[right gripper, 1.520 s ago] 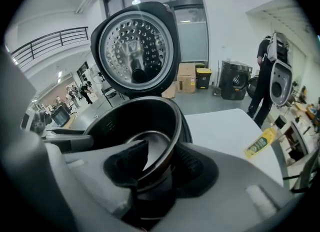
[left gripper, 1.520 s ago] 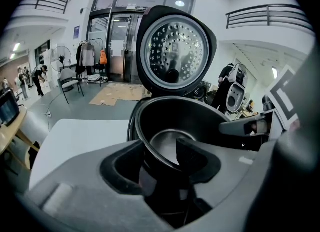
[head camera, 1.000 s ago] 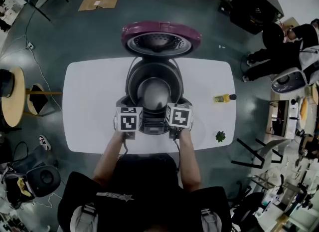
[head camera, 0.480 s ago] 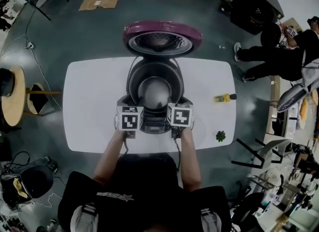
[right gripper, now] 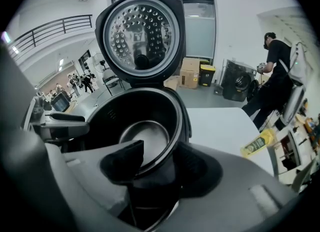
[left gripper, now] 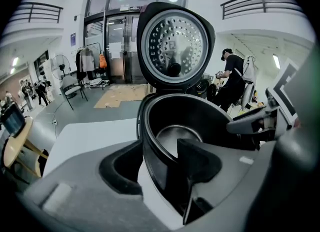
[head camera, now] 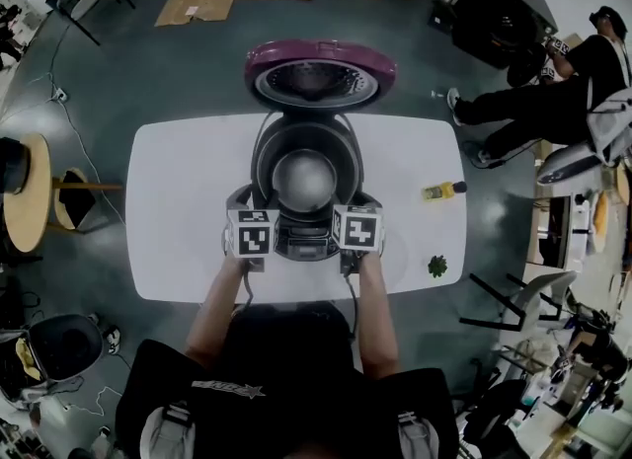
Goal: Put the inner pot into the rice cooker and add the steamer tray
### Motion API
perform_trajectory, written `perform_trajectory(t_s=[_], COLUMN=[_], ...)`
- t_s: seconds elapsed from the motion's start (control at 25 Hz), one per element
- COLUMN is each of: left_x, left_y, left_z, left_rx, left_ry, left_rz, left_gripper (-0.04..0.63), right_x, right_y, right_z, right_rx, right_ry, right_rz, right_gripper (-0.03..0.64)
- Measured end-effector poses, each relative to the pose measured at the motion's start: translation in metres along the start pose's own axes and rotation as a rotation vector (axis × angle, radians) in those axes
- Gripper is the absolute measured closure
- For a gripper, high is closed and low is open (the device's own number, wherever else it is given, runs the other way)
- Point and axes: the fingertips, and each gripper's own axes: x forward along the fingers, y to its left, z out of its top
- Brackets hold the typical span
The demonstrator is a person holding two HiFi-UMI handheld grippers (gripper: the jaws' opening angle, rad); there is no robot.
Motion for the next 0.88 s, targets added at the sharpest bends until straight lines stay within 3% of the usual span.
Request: perform_trajectory(t_s=[0.24,0.56,0.88], left_x=[-0.015,-0.055,-0.112], left_y=[-0.001,-0.007,-0.013], left_z=[0.011,0.039,0.065], left_rx=[0.019,0.076,0.149], left_ry=[-0.058,-0.187,-0.417], left_rz=[-0.002,-0.024,-0.056], left_gripper=[0.368,0.380,0.450], right_x=[-0.020,-0.075,-0.148], right_y=[-0.002,0.003,0.022], right_z=[0.007,0.030,0.039], right_rx=[0.015,0.036,0.009], right_ry=[-0.066,-0.286,-0.547], right_rz=[-0.018,-0.038,-0.036], right_gripper=[0.402,0.403,0.426])
